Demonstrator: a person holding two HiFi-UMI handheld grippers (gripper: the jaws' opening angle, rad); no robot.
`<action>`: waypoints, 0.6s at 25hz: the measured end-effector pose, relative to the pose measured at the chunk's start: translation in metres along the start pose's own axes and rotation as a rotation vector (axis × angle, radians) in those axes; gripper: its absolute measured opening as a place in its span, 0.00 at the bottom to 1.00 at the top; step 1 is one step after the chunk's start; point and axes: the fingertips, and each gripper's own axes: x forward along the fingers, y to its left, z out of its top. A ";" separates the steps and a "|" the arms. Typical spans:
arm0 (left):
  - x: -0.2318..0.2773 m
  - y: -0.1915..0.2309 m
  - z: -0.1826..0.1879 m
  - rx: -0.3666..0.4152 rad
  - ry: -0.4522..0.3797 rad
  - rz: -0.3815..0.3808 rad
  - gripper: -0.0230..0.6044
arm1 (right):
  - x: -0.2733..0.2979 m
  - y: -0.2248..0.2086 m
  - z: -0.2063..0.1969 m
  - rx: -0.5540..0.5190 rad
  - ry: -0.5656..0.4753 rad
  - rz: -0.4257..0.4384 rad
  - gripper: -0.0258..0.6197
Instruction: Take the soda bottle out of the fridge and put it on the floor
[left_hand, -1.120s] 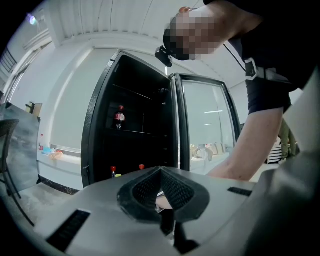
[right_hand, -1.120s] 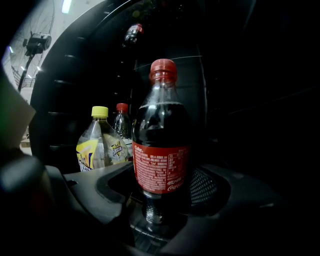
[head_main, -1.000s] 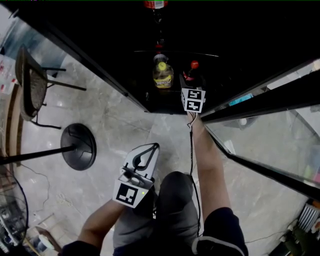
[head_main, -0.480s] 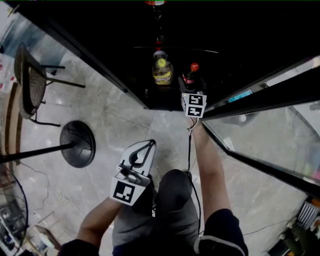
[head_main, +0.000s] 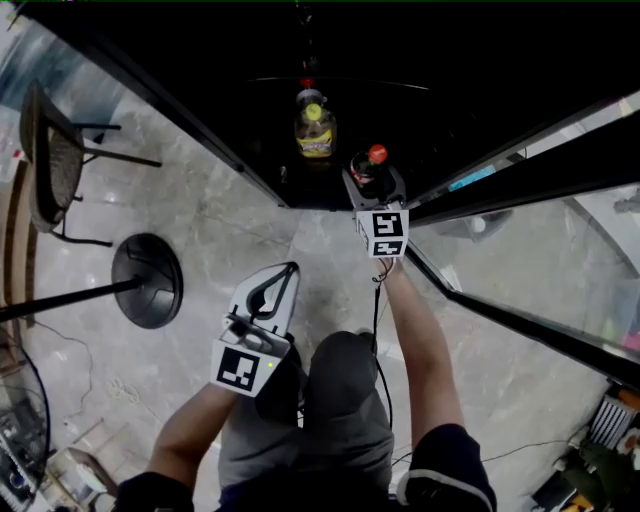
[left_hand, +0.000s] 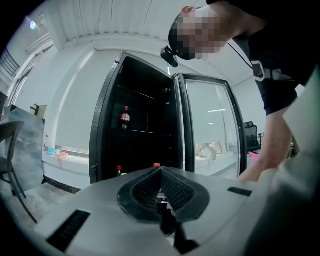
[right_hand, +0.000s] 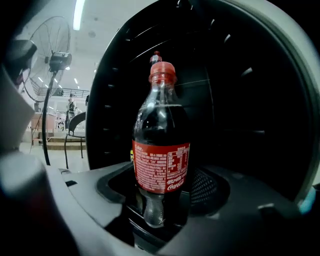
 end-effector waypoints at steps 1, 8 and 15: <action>0.001 0.001 -0.002 0.001 -0.002 0.003 0.08 | -0.005 0.004 -0.003 0.000 0.003 0.013 0.53; 0.007 0.011 -0.016 0.006 -0.004 0.013 0.08 | -0.044 0.035 -0.033 0.013 0.041 0.110 0.53; 0.009 0.016 -0.039 0.018 0.002 0.019 0.08 | -0.077 0.060 -0.082 0.032 0.080 0.173 0.53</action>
